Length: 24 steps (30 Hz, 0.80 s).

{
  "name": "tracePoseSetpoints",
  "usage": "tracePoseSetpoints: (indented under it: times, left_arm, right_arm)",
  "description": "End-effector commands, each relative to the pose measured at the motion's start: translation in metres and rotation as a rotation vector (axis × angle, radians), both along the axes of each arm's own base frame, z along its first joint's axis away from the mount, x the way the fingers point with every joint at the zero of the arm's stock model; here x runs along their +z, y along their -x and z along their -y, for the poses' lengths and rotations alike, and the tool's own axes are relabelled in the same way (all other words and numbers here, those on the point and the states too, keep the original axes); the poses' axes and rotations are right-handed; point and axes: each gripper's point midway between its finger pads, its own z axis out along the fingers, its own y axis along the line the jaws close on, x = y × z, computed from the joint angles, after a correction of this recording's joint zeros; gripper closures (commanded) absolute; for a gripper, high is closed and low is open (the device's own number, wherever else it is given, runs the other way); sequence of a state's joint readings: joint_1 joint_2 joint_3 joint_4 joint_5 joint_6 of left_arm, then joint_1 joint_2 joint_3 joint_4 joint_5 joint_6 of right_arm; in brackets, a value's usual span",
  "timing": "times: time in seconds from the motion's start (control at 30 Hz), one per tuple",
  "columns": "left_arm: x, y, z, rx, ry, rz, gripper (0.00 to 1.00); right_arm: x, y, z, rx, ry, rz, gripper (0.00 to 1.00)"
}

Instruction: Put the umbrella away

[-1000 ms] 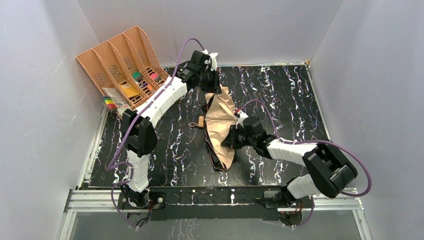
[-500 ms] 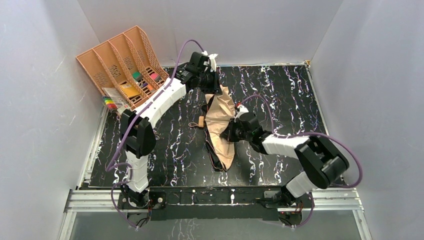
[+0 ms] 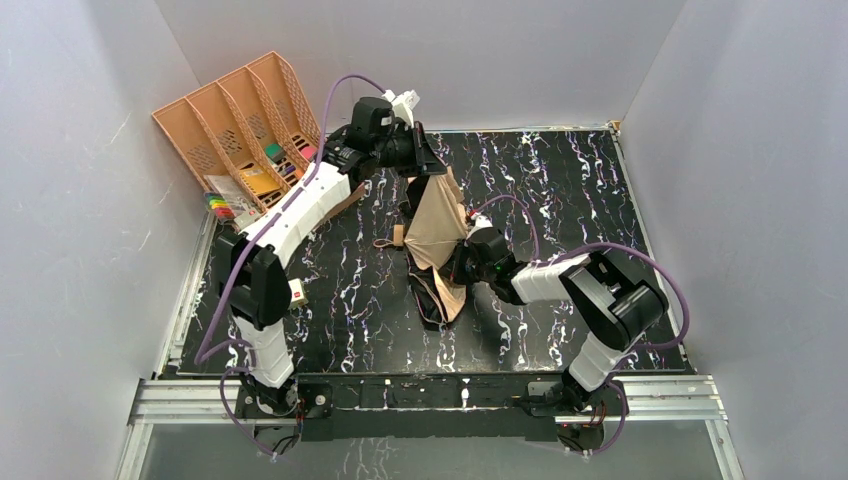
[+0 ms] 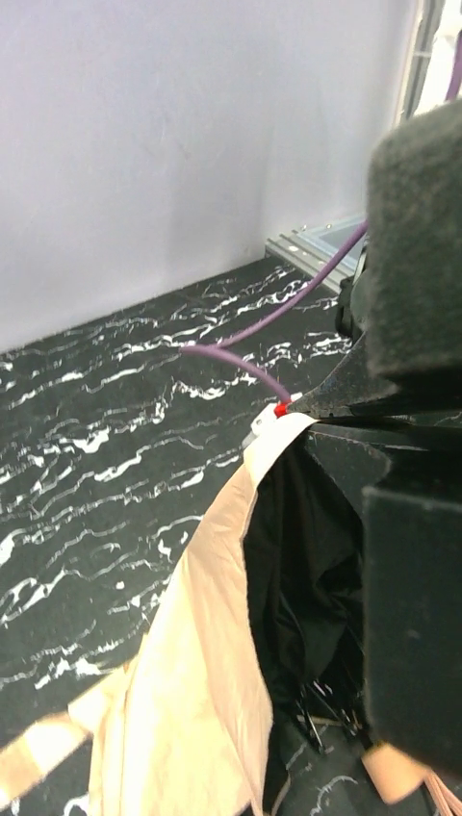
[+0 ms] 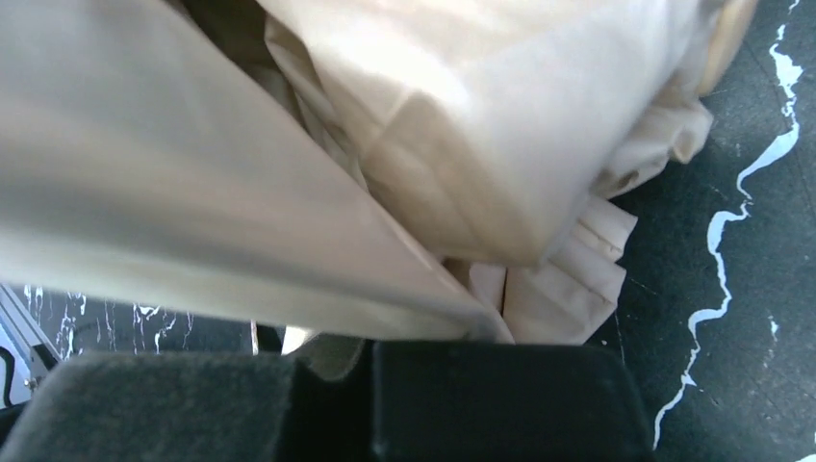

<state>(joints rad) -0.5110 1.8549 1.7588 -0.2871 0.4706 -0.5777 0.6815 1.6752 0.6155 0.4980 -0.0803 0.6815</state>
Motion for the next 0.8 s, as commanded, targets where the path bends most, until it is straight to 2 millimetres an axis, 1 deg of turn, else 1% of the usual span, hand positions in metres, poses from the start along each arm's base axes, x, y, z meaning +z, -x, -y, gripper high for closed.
tracePoseSetpoints:
  times: [0.0, 0.03, 0.13, 0.3, 0.4, 0.5, 0.53, 0.57, 0.63, 0.67, 0.73, 0.77]
  left_arm:
    - [0.094, 0.024, 0.001, -0.083, 0.188, 0.195, 1.0]
    - [0.094, 0.028, 0.0, -0.09, 0.19, 0.199, 1.0]
    - [0.086, 0.038, -0.007, -0.086, 0.179, 0.193, 1.0]
    - [0.06, 0.053, -0.018, -0.067, 0.135, 0.14, 1.0]
    - [0.041, 0.072, -0.018, -0.075, 0.118, 0.108, 1.0]
    - [0.021, 0.093, -0.017, -0.076, 0.101, 0.089, 1.0]
    - [0.015, 0.102, -0.015, -0.077, 0.097, 0.088, 1.0]
    - [0.013, 0.109, -0.014, -0.078, 0.099, 0.1, 1.0]
    - [-0.003, 0.123, -0.012, -0.077, 0.08, 0.095, 1.0]
    - [-0.005, 0.127, -0.009, -0.073, 0.086, 0.114, 1.0]
    - [-0.017, 0.134, -0.008, -0.057, 0.088, 0.122, 0.96]
    - [-0.03, 0.14, -0.008, -0.058, 0.081, 0.106, 0.93]
  right_arm:
    - [-0.042, 0.021, 0.024, -0.021, 0.115, -0.11, 1.0]
    - [-0.042, 0.022, 0.024, -0.019, 0.114, -0.113, 1.0]
    - [-0.044, 0.024, 0.024, -0.012, 0.116, -0.12, 1.0]
    - [-0.045, 0.027, 0.024, -0.003, 0.114, -0.129, 1.0]
    - [-0.043, 0.029, 0.022, 0.007, 0.097, -0.129, 1.0]
    - [-0.035, 0.031, 0.016, 0.04, 0.065, -0.122, 1.0]
    - [-0.029, 0.033, 0.012, 0.063, 0.045, -0.113, 1.0]
    - [-0.021, 0.037, 0.007, 0.1, 0.014, -0.106, 1.0]
    - [-0.001, 0.043, -0.002, 0.16, -0.048, -0.08, 1.0]
    - [0.012, 0.047, -0.006, 0.19, -0.082, -0.067, 0.99]
    - [0.036, 0.055, -0.01, 0.237, -0.135, -0.04, 0.92]
    - [0.045, 0.058, -0.009, 0.24, -0.143, -0.035, 0.89]
